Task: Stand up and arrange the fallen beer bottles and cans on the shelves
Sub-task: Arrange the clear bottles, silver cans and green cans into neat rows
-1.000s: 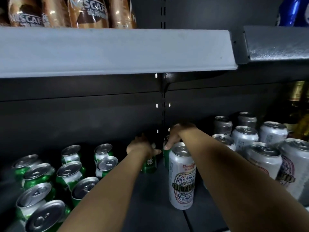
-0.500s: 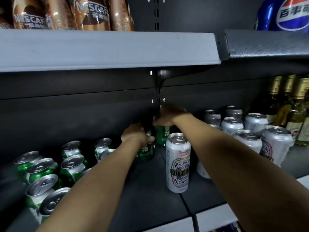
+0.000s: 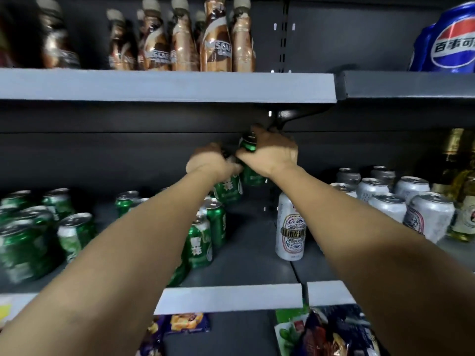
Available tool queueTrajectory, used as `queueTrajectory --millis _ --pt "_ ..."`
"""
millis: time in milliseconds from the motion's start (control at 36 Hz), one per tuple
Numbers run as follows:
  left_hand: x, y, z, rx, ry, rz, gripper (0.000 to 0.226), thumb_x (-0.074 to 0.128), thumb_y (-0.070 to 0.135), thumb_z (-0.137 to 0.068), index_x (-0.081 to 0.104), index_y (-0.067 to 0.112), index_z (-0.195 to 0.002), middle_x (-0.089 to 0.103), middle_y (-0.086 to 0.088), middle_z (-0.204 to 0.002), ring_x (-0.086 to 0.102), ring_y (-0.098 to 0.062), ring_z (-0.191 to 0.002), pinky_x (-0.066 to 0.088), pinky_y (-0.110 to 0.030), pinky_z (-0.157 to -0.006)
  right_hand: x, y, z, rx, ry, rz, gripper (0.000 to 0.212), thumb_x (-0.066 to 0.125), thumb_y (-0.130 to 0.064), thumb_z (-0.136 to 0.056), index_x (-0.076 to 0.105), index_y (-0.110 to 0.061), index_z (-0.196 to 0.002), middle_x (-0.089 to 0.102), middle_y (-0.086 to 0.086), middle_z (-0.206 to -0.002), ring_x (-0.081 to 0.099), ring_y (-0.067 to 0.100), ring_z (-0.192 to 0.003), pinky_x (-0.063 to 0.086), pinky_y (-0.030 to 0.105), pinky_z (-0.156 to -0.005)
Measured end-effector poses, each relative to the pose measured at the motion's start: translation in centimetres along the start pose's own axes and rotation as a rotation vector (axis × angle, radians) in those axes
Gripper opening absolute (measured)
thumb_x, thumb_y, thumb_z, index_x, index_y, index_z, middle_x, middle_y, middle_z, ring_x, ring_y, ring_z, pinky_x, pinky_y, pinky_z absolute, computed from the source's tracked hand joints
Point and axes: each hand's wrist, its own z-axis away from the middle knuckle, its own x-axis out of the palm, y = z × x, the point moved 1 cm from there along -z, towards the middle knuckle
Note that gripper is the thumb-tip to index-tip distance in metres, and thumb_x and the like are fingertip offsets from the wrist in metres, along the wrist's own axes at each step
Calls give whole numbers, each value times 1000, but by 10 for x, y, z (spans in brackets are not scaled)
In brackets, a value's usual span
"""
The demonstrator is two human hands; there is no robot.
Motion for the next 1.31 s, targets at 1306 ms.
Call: queueTrajectory --millis 1306 --pt "-78 -294 113 -340 -9 -153 61 77 44 -77 49 18 -124 36 -5 -132 57 -27 -108 48 -36 -74 136 -267 106 -297 -440 187 58 46 -67 -82 52 -22 -119 65 2 -106 48 25 -116 23 41 -99"
